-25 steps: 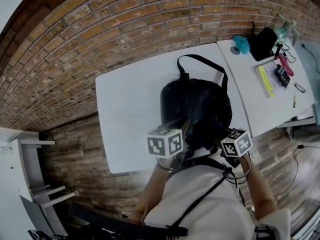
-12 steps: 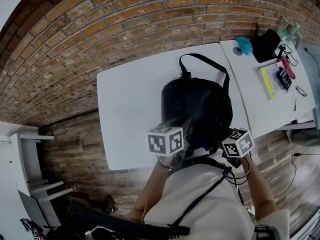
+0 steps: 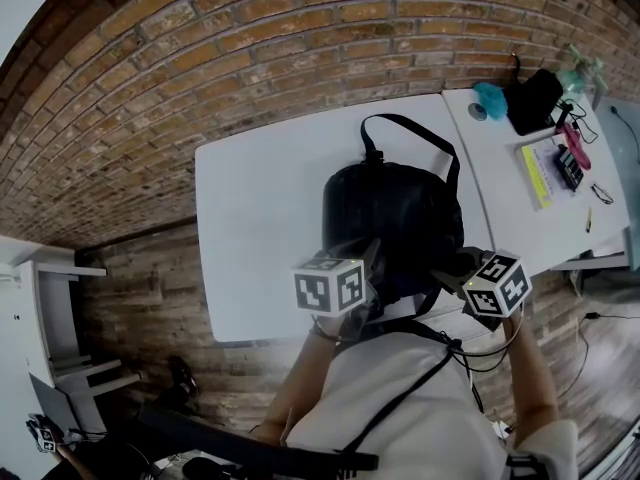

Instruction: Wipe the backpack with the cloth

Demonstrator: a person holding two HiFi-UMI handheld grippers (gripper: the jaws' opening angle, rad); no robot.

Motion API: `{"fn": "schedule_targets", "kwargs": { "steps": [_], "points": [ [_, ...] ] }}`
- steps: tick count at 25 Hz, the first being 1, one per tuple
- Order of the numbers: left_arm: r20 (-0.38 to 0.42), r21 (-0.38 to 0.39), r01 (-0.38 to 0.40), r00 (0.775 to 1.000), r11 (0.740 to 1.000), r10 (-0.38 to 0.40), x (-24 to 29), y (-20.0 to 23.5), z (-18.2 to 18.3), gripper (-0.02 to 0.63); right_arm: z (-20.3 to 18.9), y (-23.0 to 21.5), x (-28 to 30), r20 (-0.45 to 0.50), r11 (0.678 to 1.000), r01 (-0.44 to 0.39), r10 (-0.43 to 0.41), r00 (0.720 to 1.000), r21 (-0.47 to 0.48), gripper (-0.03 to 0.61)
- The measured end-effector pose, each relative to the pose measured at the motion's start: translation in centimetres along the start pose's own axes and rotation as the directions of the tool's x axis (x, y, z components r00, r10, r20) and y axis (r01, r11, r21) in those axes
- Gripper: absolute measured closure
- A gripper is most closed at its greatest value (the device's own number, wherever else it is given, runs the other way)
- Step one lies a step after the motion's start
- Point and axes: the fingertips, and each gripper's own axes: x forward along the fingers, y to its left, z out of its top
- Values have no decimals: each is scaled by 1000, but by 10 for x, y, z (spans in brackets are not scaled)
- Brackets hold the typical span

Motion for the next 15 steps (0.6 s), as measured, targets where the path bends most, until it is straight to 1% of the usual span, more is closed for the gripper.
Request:
{"fn": "schedule_targets", "kwargs": {
  "steps": [2, 4, 6, 9, 12, 15],
  "points": [
    [2, 2, -2, 1000, 1000, 2, 0, 0, 1, 610, 15, -15, -6, 44, 999, 48, -47, 998, -15, 505],
    [3, 3, -3, 1000, 1000, 3, 0, 0, 1, 610, 30, -37, -13, 93, 993, 112, -109, 990, -22, 505],
    [3, 5, -4, 1000, 1000, 3, 1, -2, 1, 611, 45, -61, -19, 141, 983, 181, -177, 974, -16, 505],
    [0, 7, -7, 1000, 1000, 7, 1, -3, 1, 611, 66, -98, -23, 198, 961, 277, -273, 941, 5, 505],
    [-1, 5, -9, 1000, 1000, 9, 3, -4, 0, 611, 81, -127, -20, 219, 933, 359, -353, 910, 13, 505],
    [2, 1, -9, 1000, 1000, 9, 5, -3, 1, 611, 87, -147, -9, 212, 912, 410, -404, 890, 13, 505]
  ]
}}
